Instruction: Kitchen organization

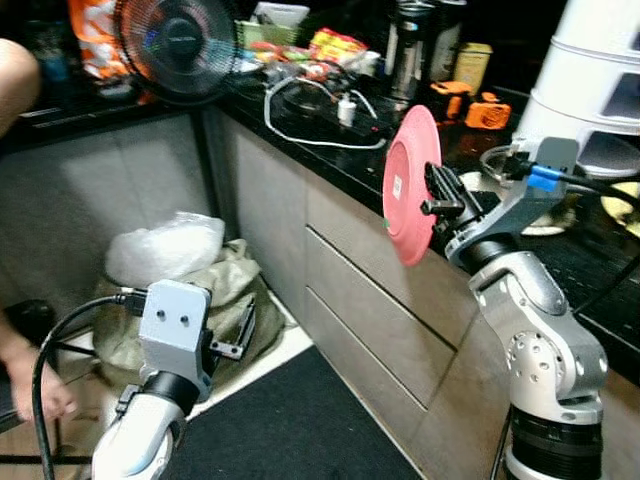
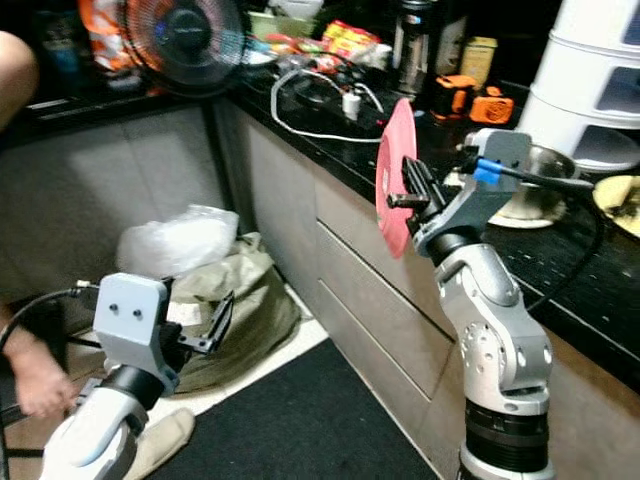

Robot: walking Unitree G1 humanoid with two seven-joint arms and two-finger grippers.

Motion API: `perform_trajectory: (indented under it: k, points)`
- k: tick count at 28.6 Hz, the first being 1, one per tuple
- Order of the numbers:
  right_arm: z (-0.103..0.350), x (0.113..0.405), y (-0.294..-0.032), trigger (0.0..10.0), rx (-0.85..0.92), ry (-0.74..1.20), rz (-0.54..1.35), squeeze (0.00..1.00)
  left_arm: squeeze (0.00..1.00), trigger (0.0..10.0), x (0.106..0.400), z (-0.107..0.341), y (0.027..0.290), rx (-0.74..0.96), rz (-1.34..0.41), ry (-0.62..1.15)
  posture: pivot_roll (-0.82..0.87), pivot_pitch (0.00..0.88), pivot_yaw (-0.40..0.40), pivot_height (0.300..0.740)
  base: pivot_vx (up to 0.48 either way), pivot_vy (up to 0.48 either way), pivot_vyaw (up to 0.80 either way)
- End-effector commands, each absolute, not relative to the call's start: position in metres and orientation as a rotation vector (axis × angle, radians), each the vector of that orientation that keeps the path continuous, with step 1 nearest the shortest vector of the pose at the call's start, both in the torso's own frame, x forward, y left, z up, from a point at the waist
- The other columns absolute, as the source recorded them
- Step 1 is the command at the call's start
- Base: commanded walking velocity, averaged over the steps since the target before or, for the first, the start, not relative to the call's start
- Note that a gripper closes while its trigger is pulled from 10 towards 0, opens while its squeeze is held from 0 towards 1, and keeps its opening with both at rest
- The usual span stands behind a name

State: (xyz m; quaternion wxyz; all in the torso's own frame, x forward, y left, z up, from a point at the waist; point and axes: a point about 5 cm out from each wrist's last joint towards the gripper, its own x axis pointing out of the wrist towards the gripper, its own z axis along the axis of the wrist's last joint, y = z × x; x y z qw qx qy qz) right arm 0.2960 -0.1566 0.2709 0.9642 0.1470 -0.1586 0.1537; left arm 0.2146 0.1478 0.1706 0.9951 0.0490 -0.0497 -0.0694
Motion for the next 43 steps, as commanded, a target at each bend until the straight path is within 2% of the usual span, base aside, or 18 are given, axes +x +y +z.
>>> perform_trajectory:
  k: [1, 4, 11, 14, 16, 18, 26, 29, 32, 33, 39, 40, 43]
  points:
    - [0.276, 0.294, -0.153, 10.0, 0.339, -0.352, 0.339, 0.00, 0.00, 10.0, 0.215, 0.169, 0.148, 0.094, -0.147, -0.092, 0.07, 0.000, -0.028, 0.740, 0.000, 0.000, 0.00]
    - [0.280, 0.295, -0.156, 10.0, 0.488, -0.373, 0.353, 0.00, 0.00, 10.0, 0.215, 0.169, 0.148, 0.092, -0.148, -0.093, 0.07, 0.000, -0.029, 0.740, 0.000, 0.000, -0.80]
    - [0.291, 0.294, -0.163, 10.0, 0.693, -0.429, 0.382, 0.00, 0.00, 10.0, 0.214, 0.169, 0.147, 0.090, -0.152, -0.093, 0.07, 0.000, -0.029, 0.740, 0.000, 0.000, -0.80]
    - [0.299, 0.293, -0.170, 10.0, 0.882, -0.475, 0.409, 0.00, 0.00, 10.0, 0.214, 0.169, 0.147, 0.088, -0.155, -0.092, 0.07, 0.000, -0.029, 0.740, 0.000, 0.000, -0.80]
    - [0.300, 0.293, -0.172, 10.0, 0.920, -0.484, 0.408, 0.00, 0.00, 10.0, 0.214, 0.168, 0.147, 0.088, -0.156, -0.092, 0.07, 0.000, -0.029, 0.740, 0.000, 0.000, -0.80]
    - [0.302, 0.296, -0.184, 10.0, 1.065, -0.510, 0.374, 0.00, 0.00, 10.0, 0.214, 0.168, 0.147, 0.086, -0.159, -0.091, 0.07, 0.000, -0.027, 0.740, 0.000, 0.000, -0.80]
    - [0.304, 0.298, -0.197, 10.0, 1.155, -0.527, 0.338, 0.00, 0.00, 10.0, 0.215, 0.168, 0.147, 0.084, -0.163, -0.089, 0.07, 0.000, -0.027, 0.740, 0.000, 0.000, -0.80]
    - [0.306, 0.300, -0.206, 10.0, 1.055, -0.527, 0.292, 0.00, 0.00, 10.0, 0.215, 0.168, 0.147, 0.084, -0.163, -0.089, 0.07, 0.000, -0.027, 0.740, 0.000, 0.000, -0.80]
    - [0.311, 0.303, -0.205, 10.0, 0.905, -0.520, 0.280, 0.00, 0.00, 10.0, 0.215, 0.168, 0.147, 0.085, -0.162, -0.090, 0.07, 0.000, -0.026, 0.740, 0.000, 0.000, -0.80]
    - [0.311, 0.303, -0.205, 10.0, 0.905, -0.520, 0.280, 0.00, 0.00, 10.0, 0.215, 0.168, 0.147, 0.085, -0.162, -0.090, 0.07, 0.000, -0.026, 0.740, 0.000, 0.000, -0.80]
    - [0.307, 0.317, -0.171, 10.0, 0.342, -0.427, 0.238, 0.00, 0.00, 10.0, 0.217, 0.170, 0.147, 0.102, -0.165, -0.098, 0.07, 0.000, -0.027, 0.740, 0.000, 0.000, -0.80]
    - [0.307, 0.317, -0.171, 10.0, 0.342, -0.427, 0.238, 0.00, 0.00, 10.0, 0.217, 0.170, 0.147, 0.102, -0.165, -0.098, 0.07, 0.000, -0.027, 0.740, 0.000, 0.000, -0.80]
    - [0.296, 0.320, -0.146, 10.0, 0.191, -0.390, 0.266, 0.00, 0.00, 10.0, 0.221, 0.177, 0.151, 0.091, -0.129, -0.123, 0.07, 0.000, -0.031, 0.740, 0.000, 0.000, -0.80]
